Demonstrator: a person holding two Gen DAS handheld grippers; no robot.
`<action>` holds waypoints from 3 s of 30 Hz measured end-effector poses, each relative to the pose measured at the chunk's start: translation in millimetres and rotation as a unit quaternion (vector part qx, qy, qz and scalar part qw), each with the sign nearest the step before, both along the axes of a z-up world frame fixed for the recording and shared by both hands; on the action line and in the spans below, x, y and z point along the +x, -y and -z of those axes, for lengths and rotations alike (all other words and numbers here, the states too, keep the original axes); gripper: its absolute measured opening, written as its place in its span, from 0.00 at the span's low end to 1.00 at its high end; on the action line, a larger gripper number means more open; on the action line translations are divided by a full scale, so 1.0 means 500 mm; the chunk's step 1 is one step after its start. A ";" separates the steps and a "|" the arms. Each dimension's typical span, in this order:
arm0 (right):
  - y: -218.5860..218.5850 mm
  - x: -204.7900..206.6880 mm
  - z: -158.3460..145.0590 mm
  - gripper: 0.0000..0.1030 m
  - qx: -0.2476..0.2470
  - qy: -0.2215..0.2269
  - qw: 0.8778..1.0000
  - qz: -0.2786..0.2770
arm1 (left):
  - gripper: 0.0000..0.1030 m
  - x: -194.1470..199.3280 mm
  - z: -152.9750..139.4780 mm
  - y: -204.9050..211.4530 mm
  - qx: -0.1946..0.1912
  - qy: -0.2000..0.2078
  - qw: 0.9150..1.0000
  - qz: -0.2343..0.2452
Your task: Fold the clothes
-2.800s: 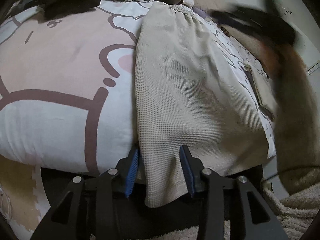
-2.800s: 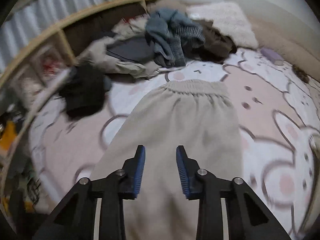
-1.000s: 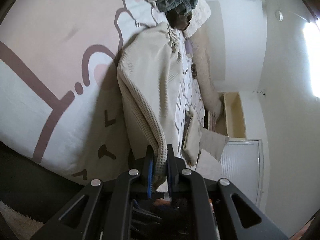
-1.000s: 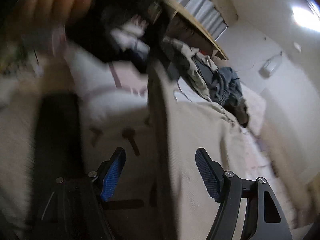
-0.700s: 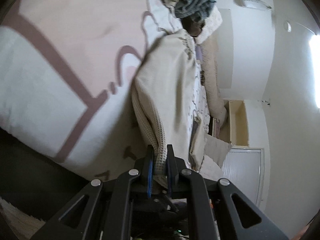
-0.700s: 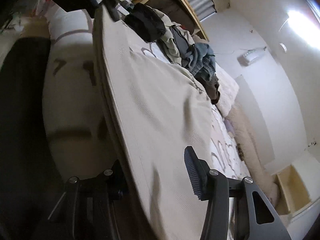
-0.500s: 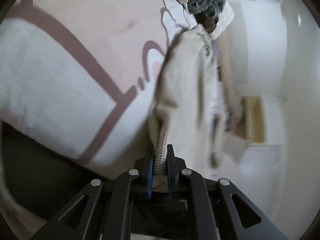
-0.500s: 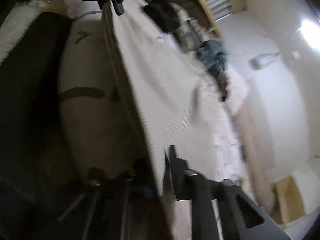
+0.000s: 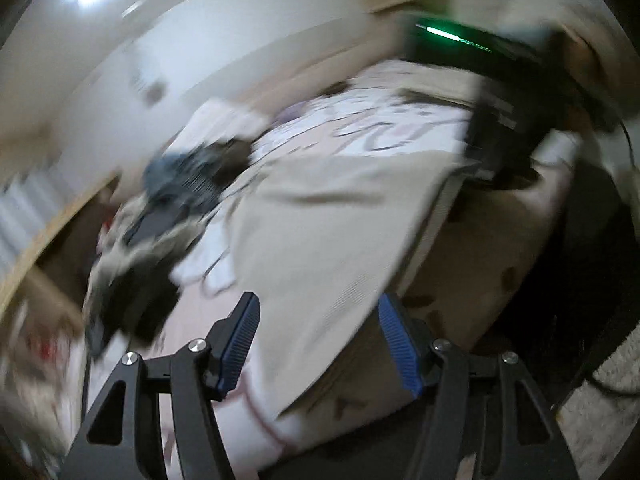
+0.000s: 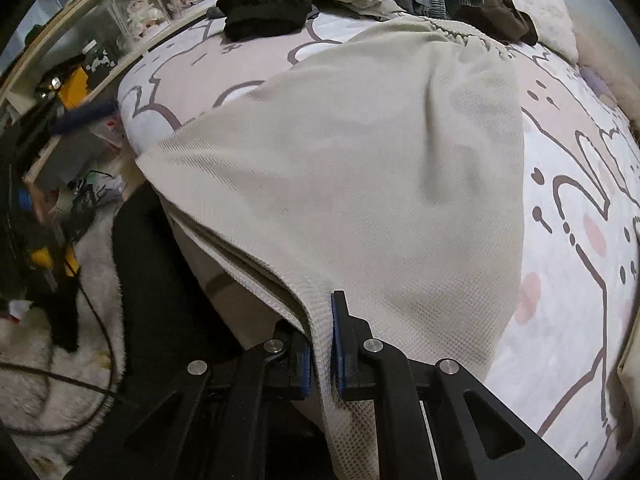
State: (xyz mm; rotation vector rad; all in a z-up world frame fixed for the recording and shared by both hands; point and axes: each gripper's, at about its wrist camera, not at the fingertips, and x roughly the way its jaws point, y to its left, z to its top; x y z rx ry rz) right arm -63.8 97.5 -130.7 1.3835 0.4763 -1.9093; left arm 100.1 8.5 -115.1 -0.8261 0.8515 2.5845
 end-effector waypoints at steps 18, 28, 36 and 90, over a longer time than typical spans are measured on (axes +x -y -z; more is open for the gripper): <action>0.012 0.136 0.001 0.08 0.024 -0.174 0.983 -0.051 | 0.09 -0.085 0.196 0.061 -0.208 -0.002 0.978 0.021; 0.034 0.236 0.128 0.09 0.165 -0.364 0.911 -0.102 | 0.08 -0.154 0.126 0.136 0.040 0.133 0.989 -0.056; 0.007 0.269 0.207 0.26 0.268 -0.499 0.808 -0.161 | 0.08 -0.165 0.124 0.148 0.083 0.163 0.981 -0.069; -0.011 -0.420 -0.034 0.06 0.094 -0.070 0.992 0.036 | 0.12 -0.661 0.002 0.175 0.052 0.304 0.941 -0.136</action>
